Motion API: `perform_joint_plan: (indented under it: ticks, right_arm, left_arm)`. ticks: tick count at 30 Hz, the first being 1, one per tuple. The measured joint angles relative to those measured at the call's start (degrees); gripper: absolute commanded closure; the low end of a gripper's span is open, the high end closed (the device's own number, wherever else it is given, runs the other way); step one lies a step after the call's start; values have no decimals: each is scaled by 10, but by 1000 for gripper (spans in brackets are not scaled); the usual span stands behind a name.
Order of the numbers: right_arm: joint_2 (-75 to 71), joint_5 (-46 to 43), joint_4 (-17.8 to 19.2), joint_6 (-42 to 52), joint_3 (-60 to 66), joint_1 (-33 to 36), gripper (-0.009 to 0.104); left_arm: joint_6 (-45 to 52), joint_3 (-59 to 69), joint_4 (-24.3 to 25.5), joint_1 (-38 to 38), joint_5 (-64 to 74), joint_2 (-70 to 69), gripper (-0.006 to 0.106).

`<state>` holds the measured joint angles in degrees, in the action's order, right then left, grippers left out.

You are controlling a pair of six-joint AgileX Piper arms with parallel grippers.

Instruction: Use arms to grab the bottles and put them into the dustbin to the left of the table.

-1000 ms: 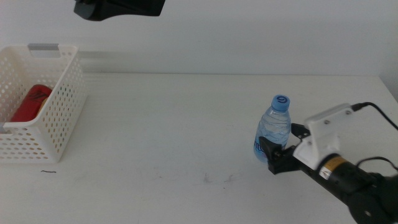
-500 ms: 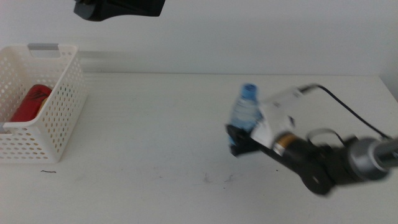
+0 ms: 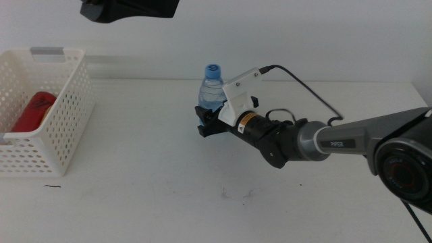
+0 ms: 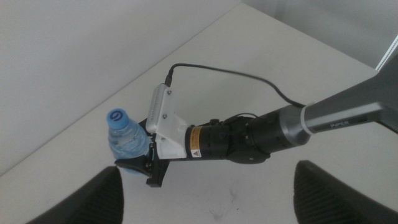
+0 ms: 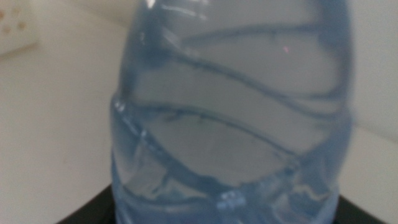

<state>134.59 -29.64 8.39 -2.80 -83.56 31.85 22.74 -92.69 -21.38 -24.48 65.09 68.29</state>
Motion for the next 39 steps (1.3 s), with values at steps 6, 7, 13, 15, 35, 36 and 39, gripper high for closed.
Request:
perform_joint_plan:
  ticks: [6, 7, 13, 15, 35, 36, 39]
  right_arm:
    - [7, -4, 0, -2, -8, 11, 45]
    - [7, 3, -1, -2, -8, 13, 29]
    - [-52, 158, -4, -12, -3, 18, 4]
    - [-97, 232, -9, -31, 11, 18, 4]
    - [-680, 668, -72, -6, 114, 18, 6]
    - [-680, 668, -71, -6, 114, 18, 6]
    - [-678, 670, -72, -6, 117, 18, 6]
  left_arm:
    - [0, 0, 0, 0, 0, 0, 7]
    - [0, 0, 0, 0, 0, 0, 7]
    - [0, 0, 0, 0, 0, 0, 7]
    - [0, 0, 0, 0, 0, 0, 7]
    - [0, 0, 0, 0, 0, 0, 7]
    - [0, 0, 0, 0, 0, 0, 7]
    - [0, 0, 0, 0, 0, 0, 7]
